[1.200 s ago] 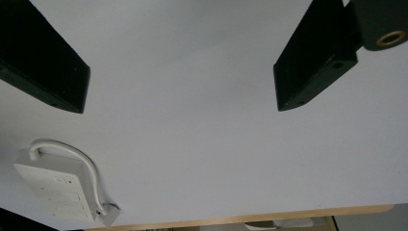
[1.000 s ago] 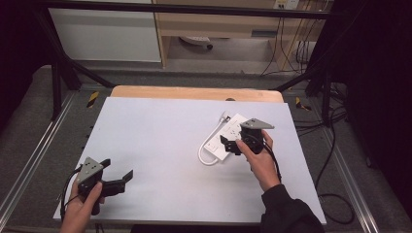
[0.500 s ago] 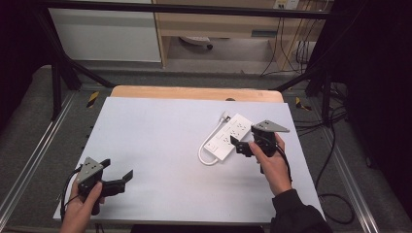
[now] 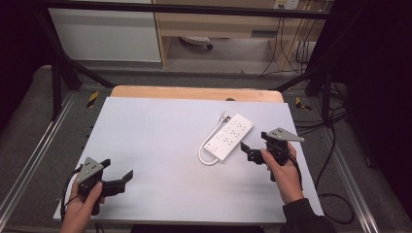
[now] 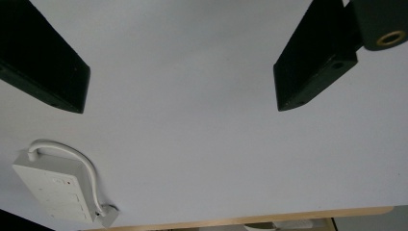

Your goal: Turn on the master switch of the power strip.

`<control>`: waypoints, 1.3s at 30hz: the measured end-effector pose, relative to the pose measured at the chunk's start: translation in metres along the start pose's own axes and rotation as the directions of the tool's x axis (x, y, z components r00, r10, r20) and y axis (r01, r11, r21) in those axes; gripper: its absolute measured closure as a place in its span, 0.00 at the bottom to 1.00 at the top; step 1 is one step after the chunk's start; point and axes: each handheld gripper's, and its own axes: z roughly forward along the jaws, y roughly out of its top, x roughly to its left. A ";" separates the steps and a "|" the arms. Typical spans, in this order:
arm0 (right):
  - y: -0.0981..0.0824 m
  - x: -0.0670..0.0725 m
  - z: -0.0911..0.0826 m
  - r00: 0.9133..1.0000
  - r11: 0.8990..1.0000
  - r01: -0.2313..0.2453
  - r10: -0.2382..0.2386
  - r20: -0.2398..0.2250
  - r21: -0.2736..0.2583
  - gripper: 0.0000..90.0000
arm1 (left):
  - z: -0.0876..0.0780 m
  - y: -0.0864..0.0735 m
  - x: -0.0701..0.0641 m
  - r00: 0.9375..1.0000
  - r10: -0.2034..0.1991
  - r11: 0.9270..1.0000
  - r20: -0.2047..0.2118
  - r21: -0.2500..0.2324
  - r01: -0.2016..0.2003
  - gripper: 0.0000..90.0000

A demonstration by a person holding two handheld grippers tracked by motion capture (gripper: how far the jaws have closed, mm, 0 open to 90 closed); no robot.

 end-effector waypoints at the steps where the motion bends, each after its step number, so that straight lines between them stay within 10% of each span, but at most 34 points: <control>1: -0.002 0.000 -0.002 1.000 1.000 0.002 -0.002 0.001 -0.005 0.08 | 0.000 0.000 0.000 1.000 0.000 1.000 0.000 0.000 0.000 0.06; 26: -0.046 -0.030 -0.046 0.996 0.997 -0.028 0.034 0.084 -0.076 0.07 | -0.001 0.000 0.000 1.000 0.002 1.000 0.000 -0.006 -0.002 0.06; 39: -0.074 -0.024 -0.039 0.997 1.000 -0.020 0.019 0.071 0.006 0.06 | -0.001 0.001 0.000 1.000 0.004 1.000 0.004 -0.011 -0.003 0.06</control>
